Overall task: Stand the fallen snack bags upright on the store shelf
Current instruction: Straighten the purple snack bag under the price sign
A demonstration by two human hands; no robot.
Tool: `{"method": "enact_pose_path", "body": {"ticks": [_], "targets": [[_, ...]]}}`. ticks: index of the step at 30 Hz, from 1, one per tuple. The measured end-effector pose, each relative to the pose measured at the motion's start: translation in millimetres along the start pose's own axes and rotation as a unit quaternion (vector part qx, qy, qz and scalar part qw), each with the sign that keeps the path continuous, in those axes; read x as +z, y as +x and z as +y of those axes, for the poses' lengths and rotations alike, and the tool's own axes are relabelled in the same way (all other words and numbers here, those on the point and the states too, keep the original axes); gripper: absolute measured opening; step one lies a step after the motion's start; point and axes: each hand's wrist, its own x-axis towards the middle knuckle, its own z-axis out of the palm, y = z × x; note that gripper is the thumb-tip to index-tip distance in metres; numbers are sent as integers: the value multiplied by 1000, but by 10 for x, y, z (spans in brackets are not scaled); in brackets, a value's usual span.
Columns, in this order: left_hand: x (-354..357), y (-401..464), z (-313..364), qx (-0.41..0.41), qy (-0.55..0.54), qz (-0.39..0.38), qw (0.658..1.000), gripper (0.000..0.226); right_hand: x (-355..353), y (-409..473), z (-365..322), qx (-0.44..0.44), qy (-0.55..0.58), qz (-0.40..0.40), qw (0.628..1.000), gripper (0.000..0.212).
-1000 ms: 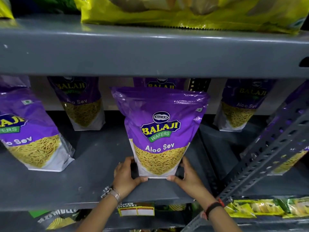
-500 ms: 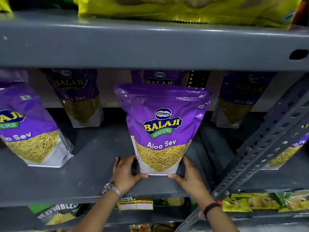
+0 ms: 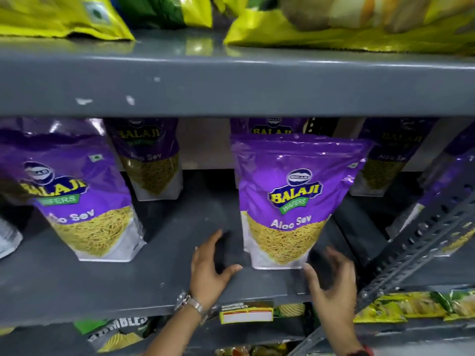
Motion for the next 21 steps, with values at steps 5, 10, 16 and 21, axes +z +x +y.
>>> {"method": "enact_pose_path", "body": {"ticks": [5, 10, 16, 21], "targets": [[-879, -197, -408, 5, 17, 181, 983, 66, 762, -523, -580, -108, 4, -65, 992, 32], [-1943, -196, -1002, -56, 61, 243, 967, 87, 1890, -671, -954, -29, 24, -244, 969, 48], [-2449, 276, -1329, -110, 0, -48, 993, 125, 2644, -632, -1150, 53, 27, -376, 925, 94], [-2318, 317, -1293, -135, 52, -46, 988, 105, 2751, -715, -1195, 46, 7, -315, 948, 61]]}}
